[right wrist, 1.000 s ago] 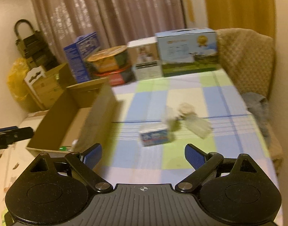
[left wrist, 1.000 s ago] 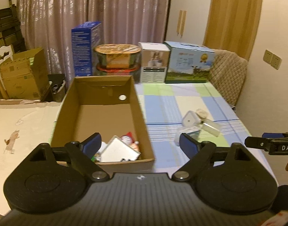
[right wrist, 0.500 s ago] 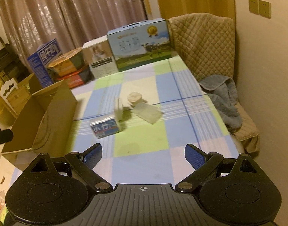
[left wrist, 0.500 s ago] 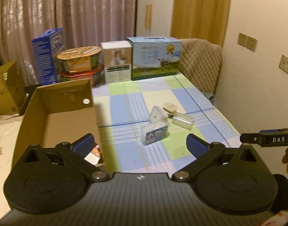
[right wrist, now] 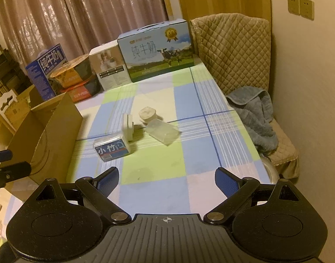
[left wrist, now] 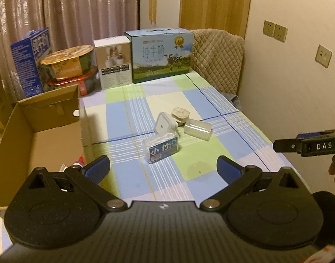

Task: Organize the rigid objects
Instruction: 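Move both tools back over the table toward the clear plastic items, then grasp the clear plastic case with the left tool while the right tool grasps the clear cup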

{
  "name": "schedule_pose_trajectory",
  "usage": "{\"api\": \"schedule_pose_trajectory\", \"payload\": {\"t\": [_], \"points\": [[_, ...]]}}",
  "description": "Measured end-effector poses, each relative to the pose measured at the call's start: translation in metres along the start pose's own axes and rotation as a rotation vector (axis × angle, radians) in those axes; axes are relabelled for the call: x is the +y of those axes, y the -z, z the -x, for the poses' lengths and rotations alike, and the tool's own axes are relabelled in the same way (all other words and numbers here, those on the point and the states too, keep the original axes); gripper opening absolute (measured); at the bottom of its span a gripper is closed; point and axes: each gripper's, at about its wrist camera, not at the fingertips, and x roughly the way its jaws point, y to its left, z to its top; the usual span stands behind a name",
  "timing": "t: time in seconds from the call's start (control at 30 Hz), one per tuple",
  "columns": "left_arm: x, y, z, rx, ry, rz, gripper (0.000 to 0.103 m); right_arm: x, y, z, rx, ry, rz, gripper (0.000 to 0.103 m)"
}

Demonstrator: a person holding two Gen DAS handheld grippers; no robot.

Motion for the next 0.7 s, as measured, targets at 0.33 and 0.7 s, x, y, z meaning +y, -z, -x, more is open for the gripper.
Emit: {"api": "schedule_pose_trajectory", "payload": {"t": [0.33, 0.7], "points": [[-0.005, -0.011, -0.03, 0.05, 0.081, -0.103, 0.102, 0.007, -0.022, -0.012, 0.014, -0.019, 0.119, 0.092], [0.004, -0.028, -0.09, 0.136, 0.105, -0.184, 0.102, 0.006, -0.056, -0.07, 0.05, -0.036, 0.315, 0.092]]}}
